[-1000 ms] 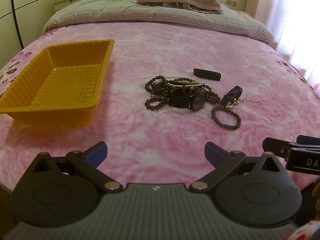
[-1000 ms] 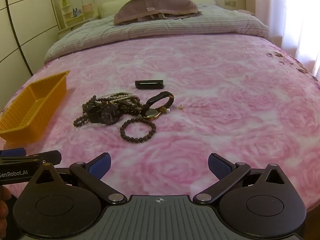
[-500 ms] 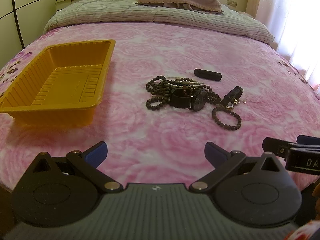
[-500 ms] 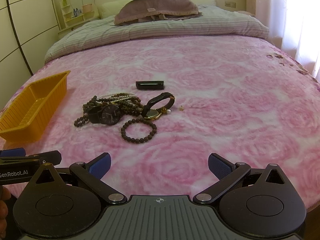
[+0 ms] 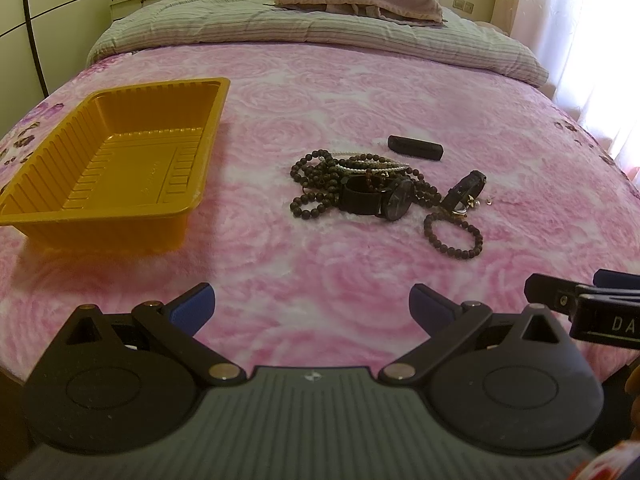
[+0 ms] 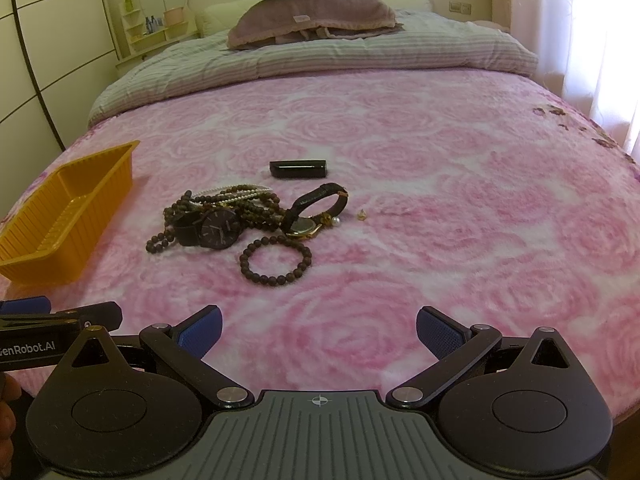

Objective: Organize jewelry

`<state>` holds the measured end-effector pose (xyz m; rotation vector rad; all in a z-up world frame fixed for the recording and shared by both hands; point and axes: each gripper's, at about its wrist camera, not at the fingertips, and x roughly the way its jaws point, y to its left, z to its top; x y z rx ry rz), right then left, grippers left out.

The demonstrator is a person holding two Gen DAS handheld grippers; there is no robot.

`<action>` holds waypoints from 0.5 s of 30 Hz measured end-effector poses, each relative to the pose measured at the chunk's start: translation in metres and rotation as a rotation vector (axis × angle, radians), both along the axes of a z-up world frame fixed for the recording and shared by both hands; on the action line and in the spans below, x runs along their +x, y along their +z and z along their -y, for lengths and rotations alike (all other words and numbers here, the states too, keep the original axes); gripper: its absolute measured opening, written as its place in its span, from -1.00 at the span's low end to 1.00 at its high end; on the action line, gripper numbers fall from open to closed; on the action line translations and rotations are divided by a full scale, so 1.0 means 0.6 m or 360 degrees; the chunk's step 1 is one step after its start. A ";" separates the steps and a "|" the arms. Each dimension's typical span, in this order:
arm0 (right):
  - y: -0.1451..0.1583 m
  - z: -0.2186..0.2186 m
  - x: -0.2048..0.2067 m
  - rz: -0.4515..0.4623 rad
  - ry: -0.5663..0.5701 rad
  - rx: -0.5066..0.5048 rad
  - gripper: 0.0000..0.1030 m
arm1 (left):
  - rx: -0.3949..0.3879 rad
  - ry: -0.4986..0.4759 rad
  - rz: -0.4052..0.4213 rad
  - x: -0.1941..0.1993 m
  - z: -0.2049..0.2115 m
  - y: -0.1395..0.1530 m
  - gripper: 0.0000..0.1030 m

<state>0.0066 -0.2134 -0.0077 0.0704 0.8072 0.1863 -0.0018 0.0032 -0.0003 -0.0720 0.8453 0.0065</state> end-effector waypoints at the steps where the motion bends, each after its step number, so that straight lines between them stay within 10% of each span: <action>1: 0.000 0.000 0.000 0.0000 -0.0001 0.0000 0.99 | 0.0000 0.0004 -0.0001 0.002 -0.001 0.000 1.00; 15: 0.000 0.000 0.000 0.0001 -0.0002 -0.0002 0.99 | 0.0000 0.0003 -0.0001 0.001 -0.001 0.000 1.00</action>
